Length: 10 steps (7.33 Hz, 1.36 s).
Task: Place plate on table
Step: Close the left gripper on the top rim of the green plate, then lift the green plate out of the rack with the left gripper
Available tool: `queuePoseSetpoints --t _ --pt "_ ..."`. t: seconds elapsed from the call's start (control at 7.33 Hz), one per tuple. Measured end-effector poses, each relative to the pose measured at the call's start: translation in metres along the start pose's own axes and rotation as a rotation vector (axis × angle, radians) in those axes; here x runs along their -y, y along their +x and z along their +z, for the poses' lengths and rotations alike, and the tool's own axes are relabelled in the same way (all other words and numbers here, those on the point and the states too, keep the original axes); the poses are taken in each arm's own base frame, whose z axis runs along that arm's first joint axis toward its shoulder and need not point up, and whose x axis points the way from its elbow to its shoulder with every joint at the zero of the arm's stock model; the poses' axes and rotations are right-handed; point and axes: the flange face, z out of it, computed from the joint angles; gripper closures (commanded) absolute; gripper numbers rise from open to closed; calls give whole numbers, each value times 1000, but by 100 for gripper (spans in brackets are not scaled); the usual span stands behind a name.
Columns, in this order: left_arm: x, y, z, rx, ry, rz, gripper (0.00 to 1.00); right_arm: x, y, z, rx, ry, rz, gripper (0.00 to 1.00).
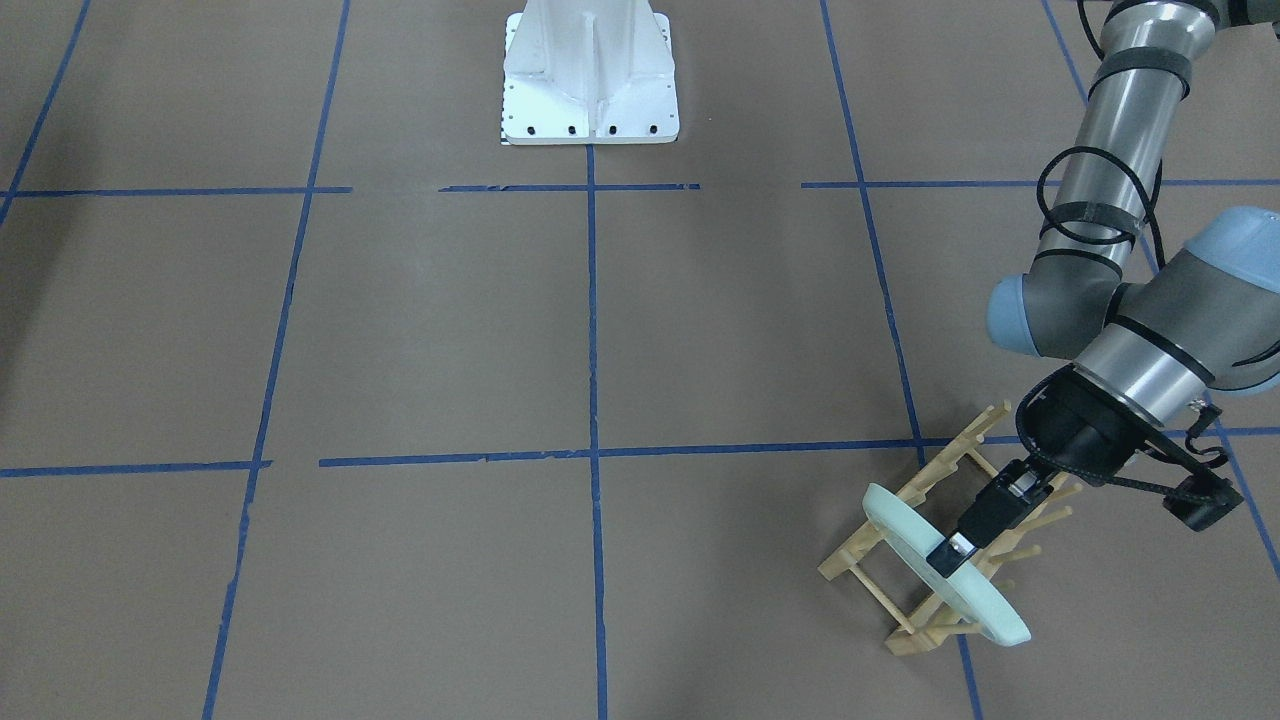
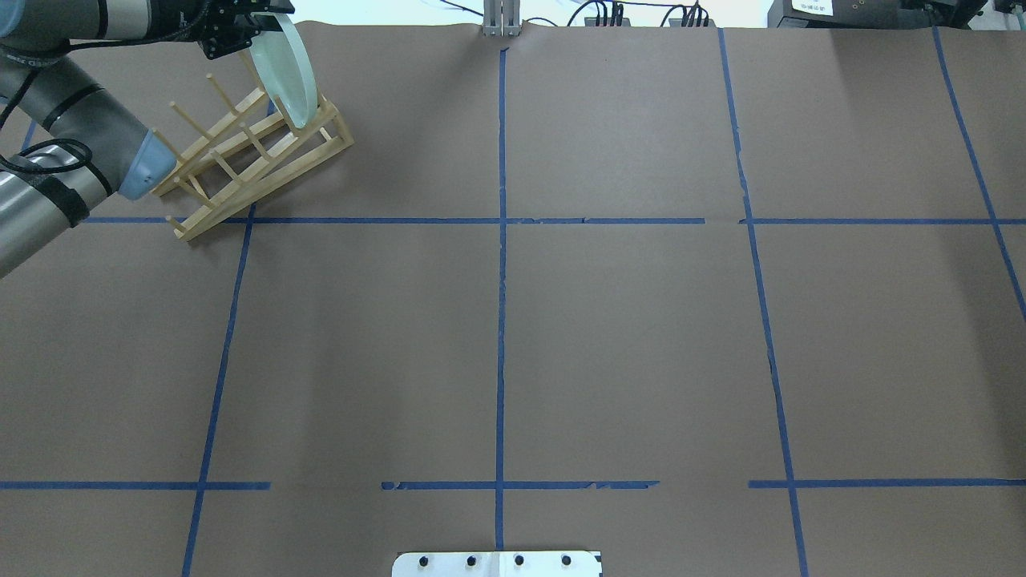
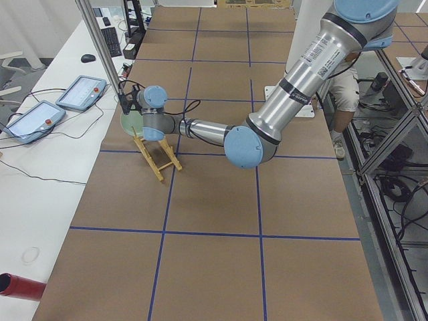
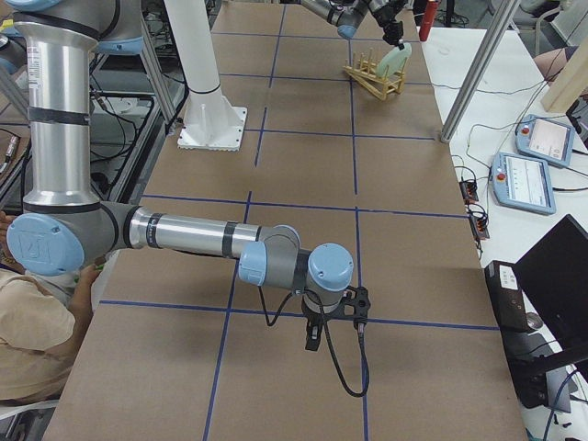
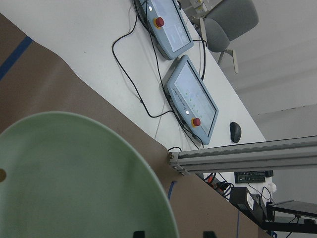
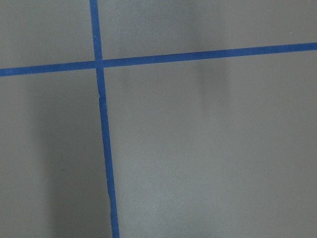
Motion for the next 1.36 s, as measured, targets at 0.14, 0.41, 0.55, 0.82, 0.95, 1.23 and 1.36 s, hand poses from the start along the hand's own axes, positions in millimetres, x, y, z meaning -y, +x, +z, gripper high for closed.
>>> queuePoseSetpoints --t 0.14,0.41,0.55,0.82,0.95,1.23,1.36 --pt "-1 3 -1 -6 -1 2 100 0 0 0 0 0 0 0" --pt "-5 29 -22 -63 1 29 100 0 0 0 0 0 0 0" --pt "-5 46 -44 -104 9 45 100 0 0 0 0 0 0 0" --pt "-24 92 -82 -131 14 25 100 0 0 0 0 -1 1 0" --pt "-46 123 -91 -86 11 -11 100 0 0 0 0 -1 1 0" --pt "-114 152 -70 96 -33 -98 100 0 0 0 0 0 0 0" --pt "-152 159 -40 226 -58 -129 100 0 0 0 0 0 0 0"
